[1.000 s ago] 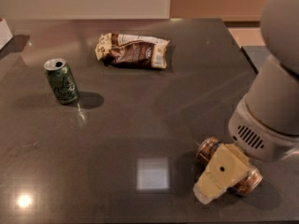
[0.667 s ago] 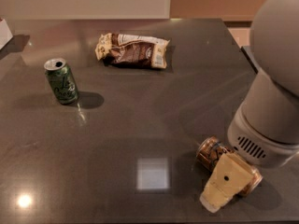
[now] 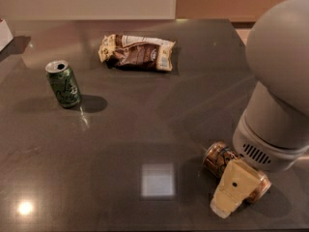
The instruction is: Place orange can upright
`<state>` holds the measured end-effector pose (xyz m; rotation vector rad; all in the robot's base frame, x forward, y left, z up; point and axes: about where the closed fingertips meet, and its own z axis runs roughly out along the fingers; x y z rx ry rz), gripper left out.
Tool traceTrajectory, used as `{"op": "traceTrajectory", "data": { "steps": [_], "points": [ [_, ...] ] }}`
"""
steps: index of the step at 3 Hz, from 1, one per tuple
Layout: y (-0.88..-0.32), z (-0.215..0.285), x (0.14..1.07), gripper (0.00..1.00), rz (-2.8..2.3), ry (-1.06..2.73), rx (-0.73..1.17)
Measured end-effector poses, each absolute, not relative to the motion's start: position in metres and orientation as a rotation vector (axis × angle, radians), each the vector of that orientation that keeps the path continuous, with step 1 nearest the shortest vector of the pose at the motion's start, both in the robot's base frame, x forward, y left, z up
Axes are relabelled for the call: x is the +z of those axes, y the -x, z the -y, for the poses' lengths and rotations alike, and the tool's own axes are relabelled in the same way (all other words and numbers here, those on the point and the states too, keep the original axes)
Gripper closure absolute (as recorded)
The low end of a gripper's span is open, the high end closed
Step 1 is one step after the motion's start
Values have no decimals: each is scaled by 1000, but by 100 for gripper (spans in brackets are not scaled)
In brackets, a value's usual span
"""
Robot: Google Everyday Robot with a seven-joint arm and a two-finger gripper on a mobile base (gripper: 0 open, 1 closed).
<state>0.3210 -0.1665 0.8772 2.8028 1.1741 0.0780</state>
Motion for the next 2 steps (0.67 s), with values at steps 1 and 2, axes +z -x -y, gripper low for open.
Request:
{"op": "traceTrajectory", "data": {
  "steps": [1,2],
  "points": [
    [-328,168,870,0,-1157,-2809,76],
    [-335,172,862,0,-1110,-2828,76]
  ]
}}
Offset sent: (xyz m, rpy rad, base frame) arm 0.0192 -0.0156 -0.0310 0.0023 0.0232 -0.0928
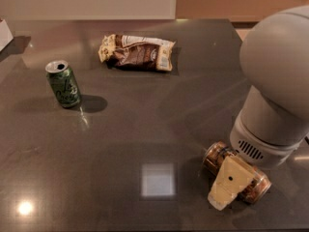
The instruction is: Place orange can upright
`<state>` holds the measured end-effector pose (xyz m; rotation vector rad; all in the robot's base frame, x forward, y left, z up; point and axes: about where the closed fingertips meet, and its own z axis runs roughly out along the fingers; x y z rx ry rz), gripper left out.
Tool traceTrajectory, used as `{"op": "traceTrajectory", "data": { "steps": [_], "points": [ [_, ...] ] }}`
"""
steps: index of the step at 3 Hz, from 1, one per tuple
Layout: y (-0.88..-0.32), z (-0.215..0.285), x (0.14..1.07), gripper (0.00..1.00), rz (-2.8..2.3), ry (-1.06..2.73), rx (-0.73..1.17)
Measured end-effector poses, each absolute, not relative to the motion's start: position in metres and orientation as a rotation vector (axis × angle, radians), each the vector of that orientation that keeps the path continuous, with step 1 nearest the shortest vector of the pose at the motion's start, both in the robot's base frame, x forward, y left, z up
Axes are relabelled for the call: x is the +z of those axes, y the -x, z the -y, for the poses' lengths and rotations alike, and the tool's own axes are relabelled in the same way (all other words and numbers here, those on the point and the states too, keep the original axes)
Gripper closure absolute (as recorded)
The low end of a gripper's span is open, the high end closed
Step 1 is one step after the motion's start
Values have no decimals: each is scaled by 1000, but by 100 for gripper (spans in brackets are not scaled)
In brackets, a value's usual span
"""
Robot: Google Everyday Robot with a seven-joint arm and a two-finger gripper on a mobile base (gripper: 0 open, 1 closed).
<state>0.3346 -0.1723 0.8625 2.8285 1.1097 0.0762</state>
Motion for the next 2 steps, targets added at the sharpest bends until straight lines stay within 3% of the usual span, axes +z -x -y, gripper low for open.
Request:
{"op": "traceTrajectory", "data": {
  "steps": [1,2],
  "points": [
    [-338,178,856,0,-1064,-2849,77],
    [-339,185,848,16,-1033,-2857,65]
  ]
}}
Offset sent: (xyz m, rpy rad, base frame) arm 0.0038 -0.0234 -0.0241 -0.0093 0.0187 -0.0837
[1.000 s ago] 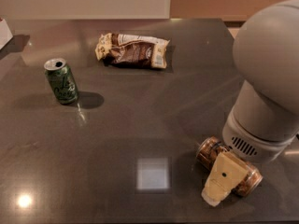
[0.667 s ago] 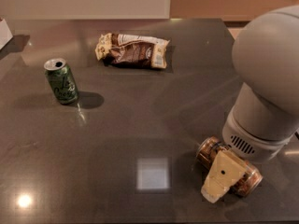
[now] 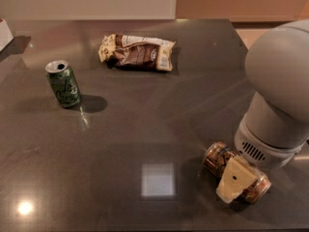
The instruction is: Place orange can upright
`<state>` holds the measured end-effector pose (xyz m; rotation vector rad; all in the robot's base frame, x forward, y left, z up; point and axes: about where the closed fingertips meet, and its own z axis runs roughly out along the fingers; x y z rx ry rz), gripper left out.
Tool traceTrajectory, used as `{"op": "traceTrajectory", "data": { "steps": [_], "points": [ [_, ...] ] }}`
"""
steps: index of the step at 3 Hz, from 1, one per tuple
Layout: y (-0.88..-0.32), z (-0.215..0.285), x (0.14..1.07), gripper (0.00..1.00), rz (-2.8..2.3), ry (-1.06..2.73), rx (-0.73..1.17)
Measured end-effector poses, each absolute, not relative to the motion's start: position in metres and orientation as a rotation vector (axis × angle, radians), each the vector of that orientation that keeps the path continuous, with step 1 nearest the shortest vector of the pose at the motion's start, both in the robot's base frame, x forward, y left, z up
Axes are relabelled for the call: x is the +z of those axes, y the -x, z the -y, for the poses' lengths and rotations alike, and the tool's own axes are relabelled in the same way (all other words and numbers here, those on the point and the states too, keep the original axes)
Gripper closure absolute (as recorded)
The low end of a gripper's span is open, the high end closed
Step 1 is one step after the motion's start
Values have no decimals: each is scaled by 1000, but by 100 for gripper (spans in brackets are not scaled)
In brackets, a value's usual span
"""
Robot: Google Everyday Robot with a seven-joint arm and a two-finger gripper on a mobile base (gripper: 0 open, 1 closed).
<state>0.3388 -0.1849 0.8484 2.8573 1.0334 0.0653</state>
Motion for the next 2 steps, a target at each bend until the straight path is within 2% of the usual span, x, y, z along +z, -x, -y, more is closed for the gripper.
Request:
{"op": "traceTrajectory", "data": {
  "steps": [2],
  "points": [
    [-338,185,848,64,-1023,-2873,49]
  ]
}}
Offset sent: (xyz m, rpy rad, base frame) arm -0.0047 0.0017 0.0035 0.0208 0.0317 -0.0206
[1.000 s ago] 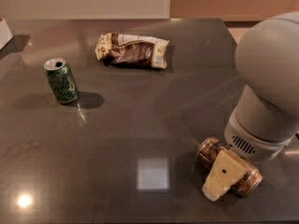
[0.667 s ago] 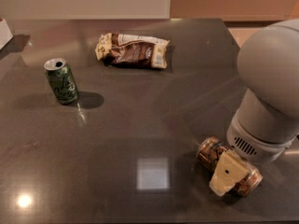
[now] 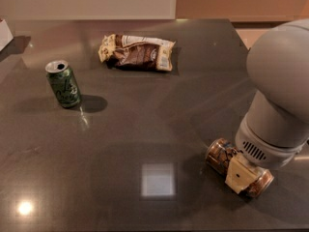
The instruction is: Place orange can upright
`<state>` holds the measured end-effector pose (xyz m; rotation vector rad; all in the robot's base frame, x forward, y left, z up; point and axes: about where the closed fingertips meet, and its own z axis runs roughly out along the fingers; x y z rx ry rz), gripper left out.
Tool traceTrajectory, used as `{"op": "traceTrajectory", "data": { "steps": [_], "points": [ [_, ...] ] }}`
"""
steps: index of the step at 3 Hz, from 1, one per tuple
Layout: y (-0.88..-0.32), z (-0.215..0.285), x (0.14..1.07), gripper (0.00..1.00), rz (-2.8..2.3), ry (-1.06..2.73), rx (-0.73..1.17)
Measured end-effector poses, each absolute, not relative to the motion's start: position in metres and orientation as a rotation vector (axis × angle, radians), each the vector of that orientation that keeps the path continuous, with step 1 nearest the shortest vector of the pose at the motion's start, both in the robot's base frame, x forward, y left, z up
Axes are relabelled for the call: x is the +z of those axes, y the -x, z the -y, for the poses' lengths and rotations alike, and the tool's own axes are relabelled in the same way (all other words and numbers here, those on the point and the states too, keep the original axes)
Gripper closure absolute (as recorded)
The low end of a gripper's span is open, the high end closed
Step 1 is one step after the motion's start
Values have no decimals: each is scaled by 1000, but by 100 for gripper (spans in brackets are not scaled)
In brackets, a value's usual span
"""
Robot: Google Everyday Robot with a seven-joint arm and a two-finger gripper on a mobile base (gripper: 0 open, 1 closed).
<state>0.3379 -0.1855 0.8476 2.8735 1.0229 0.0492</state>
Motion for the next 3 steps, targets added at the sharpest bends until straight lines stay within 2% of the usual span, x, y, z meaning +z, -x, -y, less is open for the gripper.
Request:
{"op": "traceTrajectory", "data": {
  "steps": [1,2,3],
  "points": [
    [-337,173,859,87,-964,-2911,25],
    [-345,160,870,100,-827,-2979,-44],
    [-363,148,880,100,-619,-3067,-110]
  ]
}}
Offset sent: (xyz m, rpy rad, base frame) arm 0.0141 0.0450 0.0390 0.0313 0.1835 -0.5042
